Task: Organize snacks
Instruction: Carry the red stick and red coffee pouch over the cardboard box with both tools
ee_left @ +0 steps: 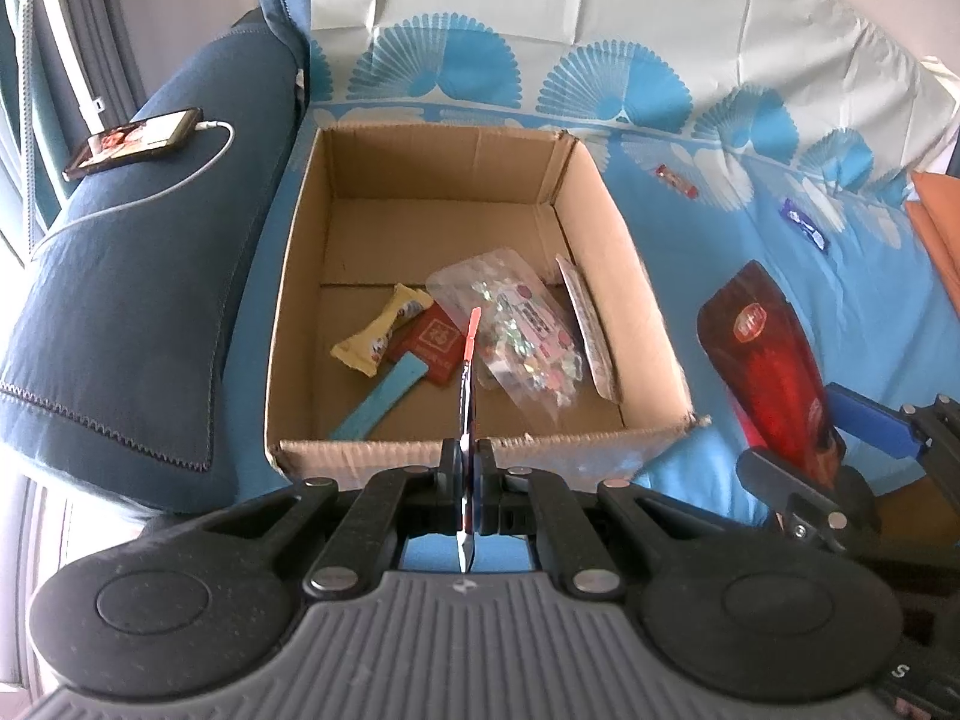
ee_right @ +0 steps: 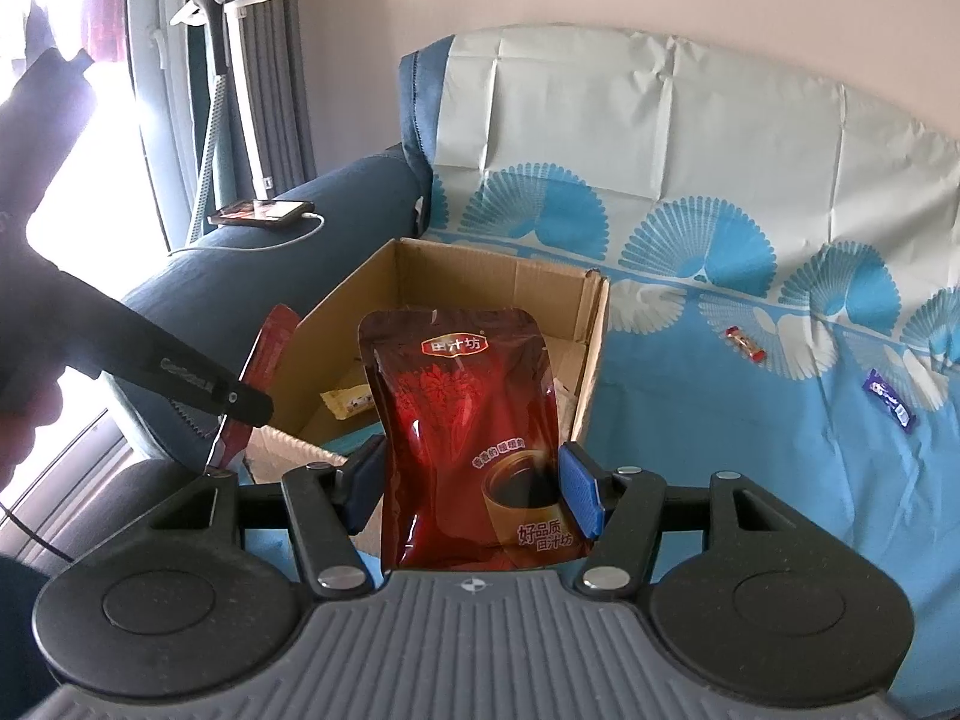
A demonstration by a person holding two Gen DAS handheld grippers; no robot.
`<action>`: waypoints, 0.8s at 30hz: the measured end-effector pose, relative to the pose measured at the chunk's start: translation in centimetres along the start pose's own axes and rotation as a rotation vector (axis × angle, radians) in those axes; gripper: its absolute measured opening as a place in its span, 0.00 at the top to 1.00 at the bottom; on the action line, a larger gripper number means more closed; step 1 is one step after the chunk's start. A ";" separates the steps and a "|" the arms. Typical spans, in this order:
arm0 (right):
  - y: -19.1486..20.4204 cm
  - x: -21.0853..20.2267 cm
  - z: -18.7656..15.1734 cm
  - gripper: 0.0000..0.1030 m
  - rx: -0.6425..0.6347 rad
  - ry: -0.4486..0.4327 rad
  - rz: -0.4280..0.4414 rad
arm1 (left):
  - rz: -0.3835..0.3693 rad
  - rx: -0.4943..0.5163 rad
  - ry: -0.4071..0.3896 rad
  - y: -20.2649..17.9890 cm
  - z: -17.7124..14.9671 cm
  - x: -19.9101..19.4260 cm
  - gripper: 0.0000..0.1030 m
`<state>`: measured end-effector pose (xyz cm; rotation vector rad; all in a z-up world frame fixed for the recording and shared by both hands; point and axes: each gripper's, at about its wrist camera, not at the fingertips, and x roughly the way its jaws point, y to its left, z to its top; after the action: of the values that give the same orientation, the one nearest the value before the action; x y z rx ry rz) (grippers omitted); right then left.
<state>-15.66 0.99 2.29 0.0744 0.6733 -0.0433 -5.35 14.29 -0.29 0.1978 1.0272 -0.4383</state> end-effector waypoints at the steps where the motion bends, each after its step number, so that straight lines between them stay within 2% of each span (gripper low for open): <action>1: 0.0 0.3 0.2 0.38 0.002 0.002 -0.002 | 0.003 -0.002 -0.004 0.1 0.4 0.2 0.97; 13: -0.6 6.3 2.8 0.38 0.029 0.028 -0.026 | 0.043 -0.026 -0.043 2.2 5.8 3.7 0.97; 24: -0.7 13.0 4.7 0.38 0.027 0.049 -0.008 | 0.074 -0.031 -0.022 4.0 9.8 9.0 0.97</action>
<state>-2.60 -0.29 -2.23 0.0990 0.7226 -0.0583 8.06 11.98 -3.23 0.2017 1.0016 -0.3565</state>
